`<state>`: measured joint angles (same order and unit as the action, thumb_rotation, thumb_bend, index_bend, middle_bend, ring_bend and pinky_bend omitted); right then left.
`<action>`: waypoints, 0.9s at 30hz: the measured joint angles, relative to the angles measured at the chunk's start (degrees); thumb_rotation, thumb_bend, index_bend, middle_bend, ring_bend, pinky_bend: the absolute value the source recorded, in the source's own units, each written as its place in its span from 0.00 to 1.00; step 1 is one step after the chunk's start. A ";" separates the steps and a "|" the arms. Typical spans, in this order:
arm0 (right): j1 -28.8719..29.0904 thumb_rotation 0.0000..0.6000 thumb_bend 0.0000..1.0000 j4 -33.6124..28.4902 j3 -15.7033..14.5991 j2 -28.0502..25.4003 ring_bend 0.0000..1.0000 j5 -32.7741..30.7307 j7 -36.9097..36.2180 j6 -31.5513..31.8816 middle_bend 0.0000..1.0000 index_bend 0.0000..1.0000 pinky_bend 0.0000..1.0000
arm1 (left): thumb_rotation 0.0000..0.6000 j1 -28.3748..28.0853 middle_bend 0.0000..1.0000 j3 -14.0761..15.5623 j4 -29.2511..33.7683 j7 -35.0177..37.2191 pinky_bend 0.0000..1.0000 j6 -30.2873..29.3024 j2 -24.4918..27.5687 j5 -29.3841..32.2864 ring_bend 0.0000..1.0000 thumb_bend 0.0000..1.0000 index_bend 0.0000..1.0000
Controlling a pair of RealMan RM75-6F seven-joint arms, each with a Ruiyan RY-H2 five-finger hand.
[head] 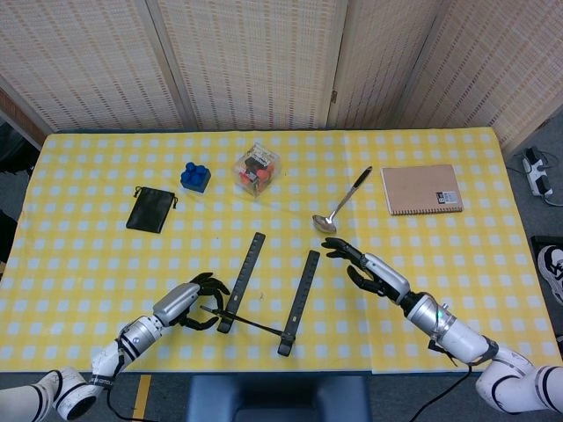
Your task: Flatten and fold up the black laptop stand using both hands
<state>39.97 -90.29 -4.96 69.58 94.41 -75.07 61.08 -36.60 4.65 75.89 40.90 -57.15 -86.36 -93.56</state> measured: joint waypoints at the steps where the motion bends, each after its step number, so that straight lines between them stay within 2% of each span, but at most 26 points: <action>1: -0.01 0.37 0.78 0.03 0.03 0.02 0.11 0.03 -0.01 -0.03 0.09 0.00 0.00 | 1.00 -0.03 0.32 0.01 0.00 -0.06 0.06 0.00 -0.02 0.06 0.19 0.43 0.56; 21: 0.15 0.37 0.78 0.07 0.08 0.47 0.12 1.03 0.40 -1.33 0.09 0.00 0.00 | 1.00 0.52 0.34 1.34 1.07 0.08 0.06 -1.33 0.04 -0.09 0.21 0.55 0.66; 25: 0.48 0.37 0.78 0.12 -0.18 0.56 0.12 1.89 1.62 -1.64 0.08 0.00 0.00 | 1.00 1.41 0.34 1.56 2.12 -1.23 0.05 -2.08 0.44 0.43 0.21 0.55 0.63; 27: 0.63 0.38 0.78 0.24 -0.43 0.51 0.12 2.39 2.94 -1.89 0.07 0.00 0.00 | 1.00 2.00 0.34 1.69 2.98 -1.92 0.05 -2.48 0.86 0.86 0.21 0.55 0.57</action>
<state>40.60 -90.05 -5.39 70.09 96.80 -72.13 59.20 -34.59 6.34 78.87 38.97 -59.63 -85.50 -92.70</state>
